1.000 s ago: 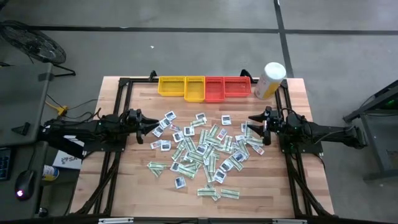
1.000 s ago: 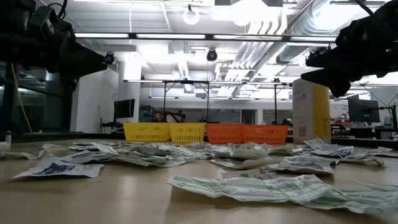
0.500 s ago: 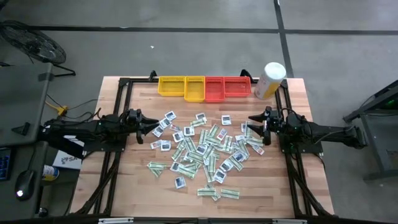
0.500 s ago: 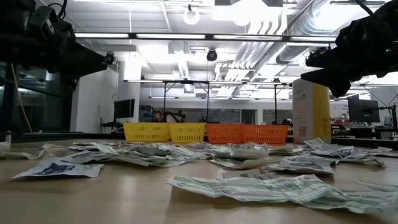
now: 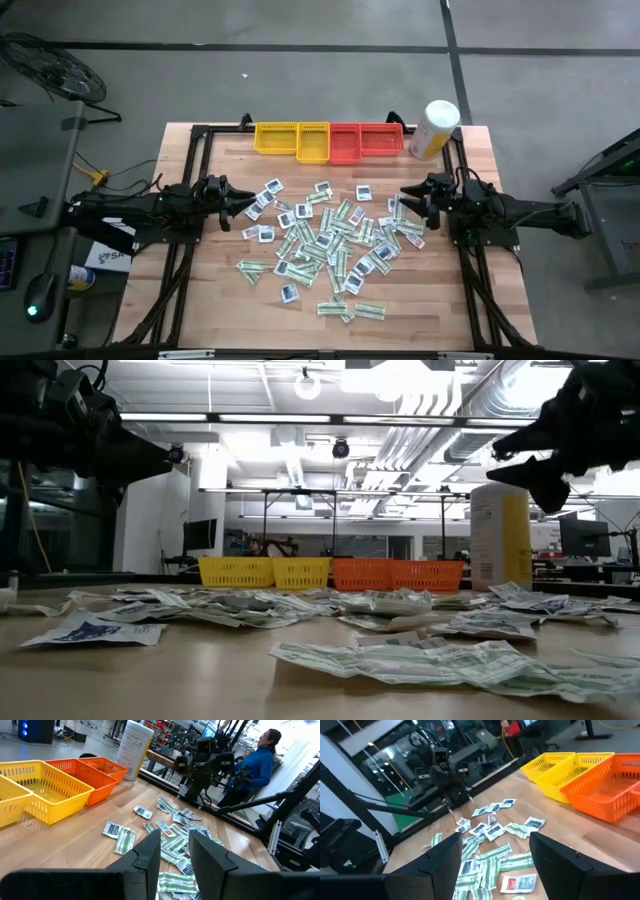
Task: Pick & Place First Aid Supplies
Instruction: Put the green pad into the right orange bin
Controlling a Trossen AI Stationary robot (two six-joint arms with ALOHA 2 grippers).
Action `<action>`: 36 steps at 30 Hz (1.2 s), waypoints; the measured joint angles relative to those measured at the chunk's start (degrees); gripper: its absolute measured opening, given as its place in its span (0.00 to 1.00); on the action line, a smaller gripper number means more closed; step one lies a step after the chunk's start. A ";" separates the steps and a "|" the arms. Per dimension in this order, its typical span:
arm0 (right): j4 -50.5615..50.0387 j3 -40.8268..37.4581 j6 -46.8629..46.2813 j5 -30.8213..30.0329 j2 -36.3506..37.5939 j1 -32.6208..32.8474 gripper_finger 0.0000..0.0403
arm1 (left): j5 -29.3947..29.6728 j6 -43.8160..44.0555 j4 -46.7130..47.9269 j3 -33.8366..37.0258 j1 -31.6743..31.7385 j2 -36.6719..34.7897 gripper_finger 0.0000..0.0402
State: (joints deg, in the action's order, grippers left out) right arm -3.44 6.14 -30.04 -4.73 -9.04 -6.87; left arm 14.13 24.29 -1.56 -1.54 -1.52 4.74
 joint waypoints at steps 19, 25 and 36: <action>-37.81 35.82 4.84 4.21 -33.34 -7.21 0.56 | 0.00 0.00 0.00 0.00 0.00 -0.01 0.25; -47.13 44.42 14.97 7.25 -44.82 -11.66 0.56 | -0.01 0.00 0.00 0.00 0.00 0.00 0.25; -56.76 49.32 22.99 11.13 -59.43 -20.99 0.56 | -0.01 0.00 0.00 0.01 0.00 0.00 0.25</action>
State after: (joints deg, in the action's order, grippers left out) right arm -60.20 55.46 -7.05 6.40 -68.47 -27.87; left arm 14.13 24.29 -1.56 -1.52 -1.52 4.74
